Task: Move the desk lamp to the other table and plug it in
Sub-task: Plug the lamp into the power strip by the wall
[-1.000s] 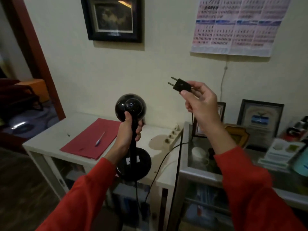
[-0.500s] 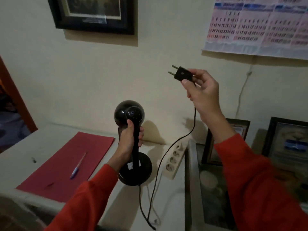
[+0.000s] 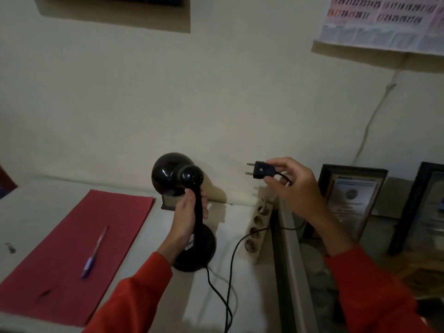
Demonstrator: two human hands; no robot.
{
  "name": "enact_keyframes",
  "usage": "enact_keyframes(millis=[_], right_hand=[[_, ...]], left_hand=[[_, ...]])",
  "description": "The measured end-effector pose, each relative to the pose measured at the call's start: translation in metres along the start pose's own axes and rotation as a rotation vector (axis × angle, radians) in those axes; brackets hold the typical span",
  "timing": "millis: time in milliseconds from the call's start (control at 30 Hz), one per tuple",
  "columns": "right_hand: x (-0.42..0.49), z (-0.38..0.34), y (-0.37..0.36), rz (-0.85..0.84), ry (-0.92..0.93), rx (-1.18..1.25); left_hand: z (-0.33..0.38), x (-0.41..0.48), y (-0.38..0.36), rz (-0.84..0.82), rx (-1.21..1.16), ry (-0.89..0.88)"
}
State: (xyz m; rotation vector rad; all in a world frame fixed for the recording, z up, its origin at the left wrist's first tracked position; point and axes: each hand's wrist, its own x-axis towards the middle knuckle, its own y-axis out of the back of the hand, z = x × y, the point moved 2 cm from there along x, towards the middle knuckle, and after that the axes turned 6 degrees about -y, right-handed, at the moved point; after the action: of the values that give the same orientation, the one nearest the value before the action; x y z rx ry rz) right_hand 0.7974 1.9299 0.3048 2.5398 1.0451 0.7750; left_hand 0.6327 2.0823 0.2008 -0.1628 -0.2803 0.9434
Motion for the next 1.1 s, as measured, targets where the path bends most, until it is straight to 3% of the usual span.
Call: enact_keyframes(millis=[267, 500, 633, 800, 1000, 1100], right_hand=[[-0.015, -0.007, 0.02, 0.054, -0.071, -0.354], [-0.025, 0.002, 0.034, -0.104, -0.217, -0.668], [-0.029, 0.019, 0.021, -0.175, -0.251, -0.665], [-0.025, 0.047, 0.005, -0.205, -0.3, -0.627], [-0.022, 0.066, -0.011, -0.235, -0.323, -0.662], [-0.018, 0.076, -0.018, -0.247, -0.34, -0.678]], left_hand=[[0.013, -0.006, 0.001, -0.061, 0.035, 0.028], [0.007, -0.037, 0.029, -0.175, 0.645, 0.012], [-0.007, -0.069, 0.03, -0.149, 0.877, -0.068], [-0.023, -0.099, 0.017, -0.024, 1.14, -0.015], [-0.038, -0.099, -0.007, -0.153, 1.219, -0.256], [-0.057, -0.084, -0.027, -0.297, 1.159, -0.242]])
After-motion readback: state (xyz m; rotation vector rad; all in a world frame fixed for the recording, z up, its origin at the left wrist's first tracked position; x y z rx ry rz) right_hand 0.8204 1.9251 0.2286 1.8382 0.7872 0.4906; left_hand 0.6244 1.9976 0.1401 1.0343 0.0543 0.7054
